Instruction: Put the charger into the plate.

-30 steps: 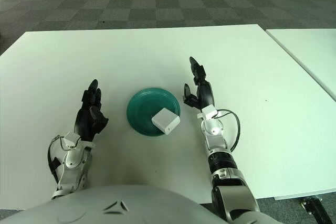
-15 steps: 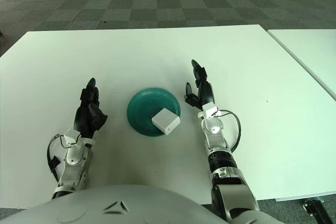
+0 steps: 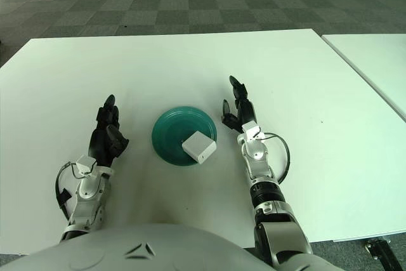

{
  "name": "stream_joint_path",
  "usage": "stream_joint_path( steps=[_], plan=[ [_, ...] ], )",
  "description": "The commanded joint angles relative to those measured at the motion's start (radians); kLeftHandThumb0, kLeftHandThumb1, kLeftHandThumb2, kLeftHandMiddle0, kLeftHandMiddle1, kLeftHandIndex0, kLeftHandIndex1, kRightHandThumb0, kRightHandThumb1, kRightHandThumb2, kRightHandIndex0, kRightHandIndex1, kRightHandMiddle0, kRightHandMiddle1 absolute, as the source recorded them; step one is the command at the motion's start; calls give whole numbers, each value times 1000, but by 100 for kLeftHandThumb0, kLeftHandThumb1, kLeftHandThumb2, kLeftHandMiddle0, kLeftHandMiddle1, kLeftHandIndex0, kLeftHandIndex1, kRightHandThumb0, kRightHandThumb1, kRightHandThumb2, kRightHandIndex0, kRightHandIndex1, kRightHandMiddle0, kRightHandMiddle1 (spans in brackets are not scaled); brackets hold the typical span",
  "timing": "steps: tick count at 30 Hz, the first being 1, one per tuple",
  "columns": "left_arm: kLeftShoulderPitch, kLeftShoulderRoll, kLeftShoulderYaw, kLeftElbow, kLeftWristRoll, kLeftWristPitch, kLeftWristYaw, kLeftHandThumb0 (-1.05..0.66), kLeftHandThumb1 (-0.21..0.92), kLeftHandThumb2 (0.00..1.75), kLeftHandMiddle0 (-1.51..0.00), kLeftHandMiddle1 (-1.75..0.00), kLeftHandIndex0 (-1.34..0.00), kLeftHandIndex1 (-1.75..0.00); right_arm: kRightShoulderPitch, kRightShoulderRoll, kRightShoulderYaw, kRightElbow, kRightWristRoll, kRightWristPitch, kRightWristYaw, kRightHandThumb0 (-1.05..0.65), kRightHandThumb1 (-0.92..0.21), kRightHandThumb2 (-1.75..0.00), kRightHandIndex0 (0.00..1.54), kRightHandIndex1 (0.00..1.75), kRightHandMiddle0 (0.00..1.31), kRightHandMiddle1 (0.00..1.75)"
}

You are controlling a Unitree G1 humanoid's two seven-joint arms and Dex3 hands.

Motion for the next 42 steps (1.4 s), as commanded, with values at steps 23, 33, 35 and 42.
stream_joint_path(
  steps=[23,33,35,42],
  plan=[
    [-80,70,75,146,10,-4,8,-97,92,115,0,0,0,-17,60,104,-24,-202,53,493,-17,-91,-92,-86,2,1,0,30],
    [-119,93,93,211,-5,-7,-2,-96,92,115,0,0,0,-18,45,123,-33,-156,36,446,-50,-91,-92,-85,2,0,0,29],
    [-127,95,99,221,-14,-9,-8,-95,92,115,0,0,0,-19,44,124,-30,-146,29,438,-54,-91,-92,-87,2,0,0,28],
    [-145,94,111,230,-35,-8,-23,-95,92,117,0,0,0,-19,25,127,-33,-99,29,421,-61,-89,-92,-89,2,0,0,27]
  ],
)
